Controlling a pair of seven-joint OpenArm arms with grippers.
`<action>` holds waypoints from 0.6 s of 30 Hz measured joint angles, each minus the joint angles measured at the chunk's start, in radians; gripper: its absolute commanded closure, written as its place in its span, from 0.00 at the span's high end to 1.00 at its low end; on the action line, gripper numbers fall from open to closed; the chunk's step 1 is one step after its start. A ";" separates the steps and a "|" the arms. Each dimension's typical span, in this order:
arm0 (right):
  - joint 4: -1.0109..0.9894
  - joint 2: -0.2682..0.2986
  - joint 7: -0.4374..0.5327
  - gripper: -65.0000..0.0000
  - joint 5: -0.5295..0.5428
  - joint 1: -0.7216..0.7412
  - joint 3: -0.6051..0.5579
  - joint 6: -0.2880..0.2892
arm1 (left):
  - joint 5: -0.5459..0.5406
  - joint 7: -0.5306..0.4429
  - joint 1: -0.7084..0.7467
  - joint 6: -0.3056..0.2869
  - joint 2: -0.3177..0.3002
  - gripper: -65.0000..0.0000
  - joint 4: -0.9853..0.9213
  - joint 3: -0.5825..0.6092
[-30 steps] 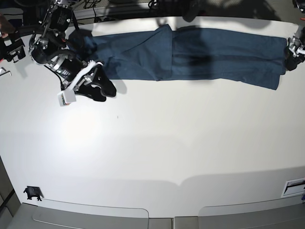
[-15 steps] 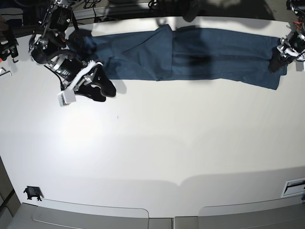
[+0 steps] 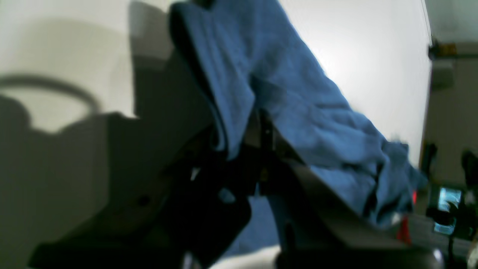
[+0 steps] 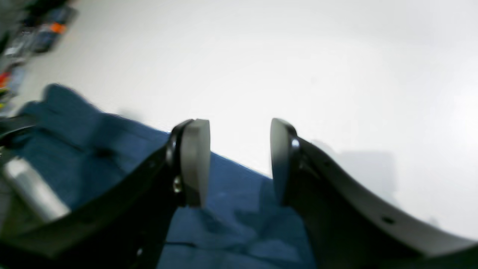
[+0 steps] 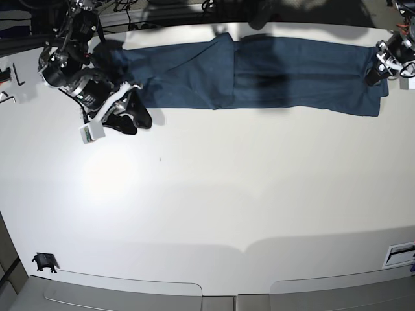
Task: Fold the T-shirt properly
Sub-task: 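Grasp the other strip end with the left gripper and fold it toward the right gripper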
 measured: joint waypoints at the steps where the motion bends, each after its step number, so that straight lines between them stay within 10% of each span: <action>1: 0.000 0.000 0.016 0.39 -0.043 0.000 0.000 -0.027 | -0.028 0.027 0.001 0.002 0.001 0.00 0.022 0.000; 7: -0.002 0.000 0.087 0.38 -0.286 0.000 0.000 -0.161 | -0.137 0.091 0.066 0.000 0.022 0.00 0.231 0.001; 18: -0.111 -0.002 0.145 0.39 -0.452 0.000 0.000 -0.281 | -0.167 0.159 0.179 -0.001 0.238 0.00 0.604 0.002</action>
